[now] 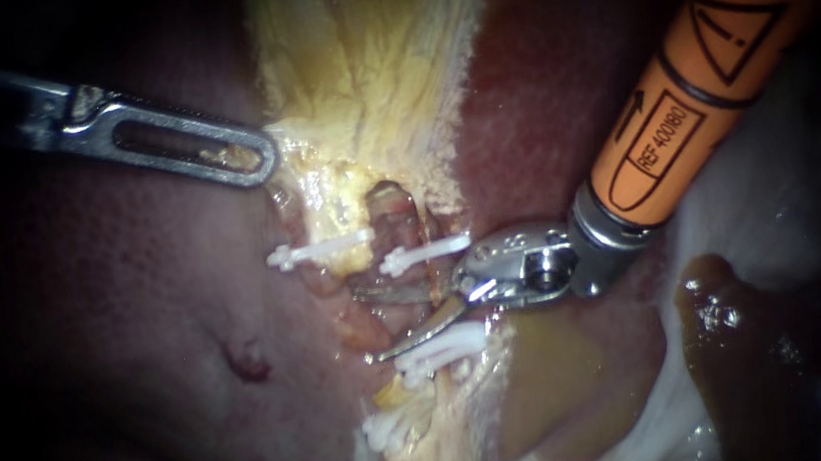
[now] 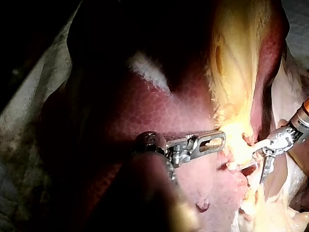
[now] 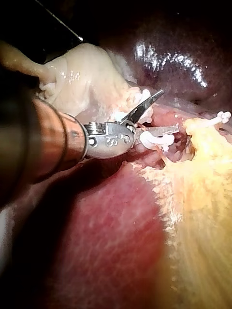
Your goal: Go to the cutting position right tube
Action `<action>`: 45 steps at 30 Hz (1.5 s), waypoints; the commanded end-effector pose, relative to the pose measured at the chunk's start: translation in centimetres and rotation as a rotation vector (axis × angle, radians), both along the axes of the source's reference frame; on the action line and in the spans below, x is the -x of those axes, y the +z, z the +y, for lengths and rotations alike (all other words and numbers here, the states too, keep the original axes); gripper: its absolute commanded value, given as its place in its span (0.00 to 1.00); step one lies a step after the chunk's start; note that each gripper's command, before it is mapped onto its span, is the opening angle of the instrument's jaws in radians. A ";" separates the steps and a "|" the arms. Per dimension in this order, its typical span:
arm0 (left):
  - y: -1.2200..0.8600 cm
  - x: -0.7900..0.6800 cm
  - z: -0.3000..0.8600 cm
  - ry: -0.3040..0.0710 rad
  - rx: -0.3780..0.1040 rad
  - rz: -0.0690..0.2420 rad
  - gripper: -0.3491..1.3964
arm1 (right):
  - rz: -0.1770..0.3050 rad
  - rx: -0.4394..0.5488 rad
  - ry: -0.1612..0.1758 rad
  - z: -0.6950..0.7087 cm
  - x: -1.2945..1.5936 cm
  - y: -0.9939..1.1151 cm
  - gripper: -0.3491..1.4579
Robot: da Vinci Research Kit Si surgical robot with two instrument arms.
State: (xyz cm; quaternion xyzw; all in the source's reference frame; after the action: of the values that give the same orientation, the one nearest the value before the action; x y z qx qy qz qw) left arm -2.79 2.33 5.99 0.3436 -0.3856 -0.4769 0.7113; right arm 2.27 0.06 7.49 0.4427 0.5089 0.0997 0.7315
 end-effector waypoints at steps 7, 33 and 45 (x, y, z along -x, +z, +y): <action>0.00 0.00 0.00 0.000 0.000 0.000 0.00 | 0.065 0.027 -0.011 0.01 -0.03 -0.07 0.90; 0.01 0.02 0.00 -0.001 0.000 0.000 0.00 | 0.085 0.039 -0.034 -0.02 -0.31 -0.06 0.90; 0.01 0.01 0.00 0.000 0.001 0.000 0.00 | 0.095 0.032 -0.035 -0.06 -0.32 -0.19 0.92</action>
State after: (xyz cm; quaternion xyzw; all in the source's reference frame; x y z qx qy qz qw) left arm -2.81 2.33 5.99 0.3432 -0.3856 -0.4770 0.7113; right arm 2.59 -0.02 7.27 0.4444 0.5369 0.0580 0.7148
